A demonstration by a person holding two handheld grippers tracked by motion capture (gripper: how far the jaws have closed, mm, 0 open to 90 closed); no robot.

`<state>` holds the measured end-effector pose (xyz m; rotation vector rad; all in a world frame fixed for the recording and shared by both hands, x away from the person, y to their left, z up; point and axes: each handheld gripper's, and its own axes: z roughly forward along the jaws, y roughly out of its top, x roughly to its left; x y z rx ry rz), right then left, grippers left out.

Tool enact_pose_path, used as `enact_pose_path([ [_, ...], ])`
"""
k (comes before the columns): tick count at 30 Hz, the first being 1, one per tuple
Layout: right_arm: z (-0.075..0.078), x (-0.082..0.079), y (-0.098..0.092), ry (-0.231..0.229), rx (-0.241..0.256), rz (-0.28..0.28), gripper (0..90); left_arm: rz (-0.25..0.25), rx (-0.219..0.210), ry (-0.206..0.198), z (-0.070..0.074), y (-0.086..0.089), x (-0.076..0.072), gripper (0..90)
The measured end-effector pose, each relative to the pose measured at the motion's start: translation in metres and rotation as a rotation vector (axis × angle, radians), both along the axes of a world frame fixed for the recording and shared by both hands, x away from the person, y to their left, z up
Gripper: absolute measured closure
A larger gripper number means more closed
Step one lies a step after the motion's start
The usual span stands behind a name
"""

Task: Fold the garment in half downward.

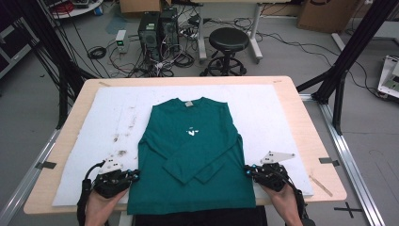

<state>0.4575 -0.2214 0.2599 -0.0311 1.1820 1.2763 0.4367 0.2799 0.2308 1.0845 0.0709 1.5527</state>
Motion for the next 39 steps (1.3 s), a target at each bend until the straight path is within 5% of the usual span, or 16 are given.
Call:
enact_pose_path([
  [3, 0.006, -0.001, 0.0, 0.001, 0.018, 0.014, 68.6, 0.021, -0.045, -0.006, 0.007, 0.0, -0.002, 63.4],
  [8, 0.017, -0.003, 0.005, -0.01, 0.063, -0.013, 61.7, 0.031, -0.079, 0.004, 0.02, -0.003, -0.002, 58.4],
  [12, 0.022, -0.001, 0.013, -0.015, 0.073, -0.036, 69.3, 0.065, -0.083, -0.017, 0.02, -0.006, -0.002, 64.9],
  [16, 0.021, -0.001, 0.013, -0.001, 0.047, -0.02, 87.1, 0.044, -0.037, -0.019, 0.016, -0.005, -0.001, 86.1],
  [33, -0.014, 0.0, -0.005, 0.007, -0.028, 0.019, 88.1, 0.005, 0.068, 0.007, -0.017, -0.001, -0.001, 86.9],
  [35, -0.016, 0.0, -0.007, 0.007, -0.031, 0.025, 83.9, -0.011, 0.065, 0.01, -0.017, 0.002, -0.001, 85.7],
  [39, -0.012, -0.001, -0.011, -0.004, -0.012, 0.053, 61.6, -0.049, 0.052, -0.001, -0.01, 0.008, -0.008, 65.6],
])
